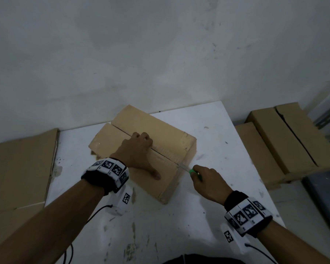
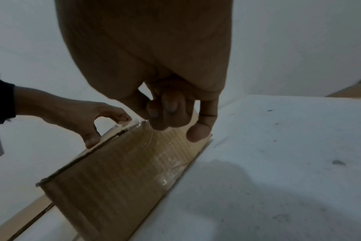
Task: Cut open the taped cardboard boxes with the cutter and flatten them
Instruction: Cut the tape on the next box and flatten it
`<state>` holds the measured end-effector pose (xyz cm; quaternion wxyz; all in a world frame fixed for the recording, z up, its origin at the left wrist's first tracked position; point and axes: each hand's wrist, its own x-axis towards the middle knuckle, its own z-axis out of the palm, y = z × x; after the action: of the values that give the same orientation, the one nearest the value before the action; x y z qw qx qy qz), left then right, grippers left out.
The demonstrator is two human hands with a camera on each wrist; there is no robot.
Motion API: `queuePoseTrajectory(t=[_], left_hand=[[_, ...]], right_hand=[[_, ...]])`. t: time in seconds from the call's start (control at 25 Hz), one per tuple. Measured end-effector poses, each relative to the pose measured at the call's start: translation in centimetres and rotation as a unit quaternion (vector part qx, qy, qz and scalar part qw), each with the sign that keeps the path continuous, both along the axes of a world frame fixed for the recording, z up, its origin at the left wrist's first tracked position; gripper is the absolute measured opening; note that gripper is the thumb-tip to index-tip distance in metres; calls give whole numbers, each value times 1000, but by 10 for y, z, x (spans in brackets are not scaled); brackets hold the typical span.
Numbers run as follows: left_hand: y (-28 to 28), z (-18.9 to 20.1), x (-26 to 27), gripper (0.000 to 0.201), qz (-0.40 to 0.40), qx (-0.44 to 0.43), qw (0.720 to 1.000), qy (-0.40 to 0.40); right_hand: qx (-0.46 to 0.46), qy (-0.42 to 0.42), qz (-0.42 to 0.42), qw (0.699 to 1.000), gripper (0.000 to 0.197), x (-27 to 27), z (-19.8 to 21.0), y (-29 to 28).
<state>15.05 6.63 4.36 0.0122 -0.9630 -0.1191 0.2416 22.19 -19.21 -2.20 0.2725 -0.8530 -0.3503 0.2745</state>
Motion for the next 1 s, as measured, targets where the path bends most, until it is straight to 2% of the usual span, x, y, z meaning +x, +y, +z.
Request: queuePoseTrajectory(t=[0.16, 0.32, 0.44, 0.64, 0.76, 0.8, 0.88, 1.0], left_hand=[[2, 0, 3, 113, 9, -6, 1000, 13], [3, 1, -2, 93, 25, -26, 999, -25], [1, 4, -7, 91, 34, -32, 998, -42], [0, 3, -13, 91, 34, -46, 997, -51], [0, 12, -8, 110, 52, -62, 994, -72], [0, 16, -7, 109, 57, -62, 994, -73], [-1, 22, -6, 93, 51, -56, 995, -71], [-1, 19, -6, 87, 41, -52, 996, -67]], right_hand=[[13, 63, 5, 998, 33, 6, 5, 4], [43, 257, -28, 965, 31, 5, 10, 0], [46, 314, -21, 948, 33, -4, 13, 1], [44, 346, -9, 937, 30, -12, 15, -9], [54, 335, -39, 940, 27, -18, 15, -4], [54, 325, -44, 943, 26, -21, 16, 1], [49, 319, -34, 946, 25, -26, 15, 14], [45, 293, -17, 955, 25, -27, 10, 23]])
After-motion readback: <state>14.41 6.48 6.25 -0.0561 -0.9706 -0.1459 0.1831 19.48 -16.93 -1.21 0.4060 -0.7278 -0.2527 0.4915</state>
